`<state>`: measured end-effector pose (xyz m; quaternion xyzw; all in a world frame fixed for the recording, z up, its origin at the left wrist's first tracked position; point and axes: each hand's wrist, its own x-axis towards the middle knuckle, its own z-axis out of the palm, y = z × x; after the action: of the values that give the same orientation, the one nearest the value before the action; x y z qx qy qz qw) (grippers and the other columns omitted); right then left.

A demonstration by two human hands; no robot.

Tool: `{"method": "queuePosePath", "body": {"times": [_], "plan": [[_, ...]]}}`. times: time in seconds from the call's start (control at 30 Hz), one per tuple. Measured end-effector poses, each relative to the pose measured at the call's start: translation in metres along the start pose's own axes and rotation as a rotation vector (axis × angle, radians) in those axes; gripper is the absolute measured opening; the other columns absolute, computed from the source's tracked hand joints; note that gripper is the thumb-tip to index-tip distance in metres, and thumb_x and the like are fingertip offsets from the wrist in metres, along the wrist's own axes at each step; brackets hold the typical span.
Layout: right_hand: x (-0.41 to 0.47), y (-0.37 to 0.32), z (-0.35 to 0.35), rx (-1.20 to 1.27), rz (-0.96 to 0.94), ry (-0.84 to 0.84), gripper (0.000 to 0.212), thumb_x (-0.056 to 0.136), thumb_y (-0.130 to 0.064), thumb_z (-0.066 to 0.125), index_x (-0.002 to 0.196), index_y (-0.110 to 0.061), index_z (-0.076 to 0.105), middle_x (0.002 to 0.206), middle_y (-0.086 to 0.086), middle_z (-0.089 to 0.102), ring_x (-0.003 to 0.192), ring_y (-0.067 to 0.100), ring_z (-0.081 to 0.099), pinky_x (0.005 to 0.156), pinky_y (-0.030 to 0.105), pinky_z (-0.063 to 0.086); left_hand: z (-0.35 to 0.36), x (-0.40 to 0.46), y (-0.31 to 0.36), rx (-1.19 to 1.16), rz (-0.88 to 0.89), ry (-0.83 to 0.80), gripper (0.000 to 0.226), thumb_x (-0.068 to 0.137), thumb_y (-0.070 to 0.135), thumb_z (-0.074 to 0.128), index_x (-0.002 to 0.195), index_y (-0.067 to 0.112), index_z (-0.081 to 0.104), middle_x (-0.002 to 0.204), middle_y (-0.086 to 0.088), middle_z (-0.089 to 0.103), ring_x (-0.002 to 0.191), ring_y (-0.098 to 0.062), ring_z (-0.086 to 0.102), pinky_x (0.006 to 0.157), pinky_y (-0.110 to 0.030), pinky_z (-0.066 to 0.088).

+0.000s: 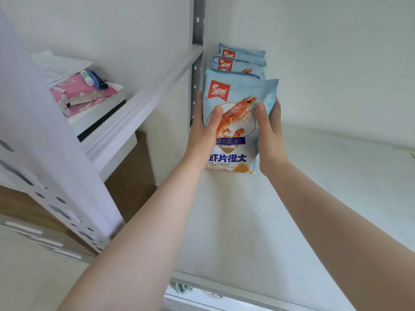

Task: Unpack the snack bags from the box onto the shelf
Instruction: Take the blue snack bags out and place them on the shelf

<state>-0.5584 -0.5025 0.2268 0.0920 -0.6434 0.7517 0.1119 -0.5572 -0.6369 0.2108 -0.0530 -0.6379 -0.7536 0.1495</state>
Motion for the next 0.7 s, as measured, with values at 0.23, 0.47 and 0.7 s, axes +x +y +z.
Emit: {"method": "queuePosePath", "body": {"times": [0.23,0.47,0.7], "plan": [[0.013,0.015,0.002,-0.076,0.131,0.043,0.042,0.100,-0.051,0.044,0.139,-0.034,0.045,0.119,-0.010,0.068,0.105,0.007,0.068,0.094,0.029,0.053,0.005,0.013,-0.001,-0.041,-0.147,-0.034,0.042,0.095,0.049,0.046,0.124,0.020,0.057,0.110,0.000,0.071,0.095,-0.016,0.071,0.083,-0.036,0.058],[0.022,0.027,0.006,-0.116,0.065,0.151,0.048,0.093,-0.056,0.048,0.136,-0.034,0.045,0.115,-0.009,0.070,0.103,0.008,0.069,0.097,0.038,0.054,0.007,0.022,0.000,0.084,-0.128,-0.022,0.035,0.093,0.053,0.048,0.111,0.026,0.062,0.102,0.003,0.073,0.088,-0.012,0.072,0.083,-0.036,0.058],[0.014,0.028,0.011,-0.085,0.097,0.144,0.071,0.078,-0.071,0.052,0.140,-0.038,0.041,0.121,-0.009,0.068,0.108,0.012,0.068,0.099,0.043,0.052,0.006,0.021,0.002,0.122,-0.155,-0.062,0.030,0.094,0.054,0.045,0.106,0.032,0.060,0.102,0.005,0.073,0.087,-0.012,0.072,0.084,-0.038,0.058]]}}
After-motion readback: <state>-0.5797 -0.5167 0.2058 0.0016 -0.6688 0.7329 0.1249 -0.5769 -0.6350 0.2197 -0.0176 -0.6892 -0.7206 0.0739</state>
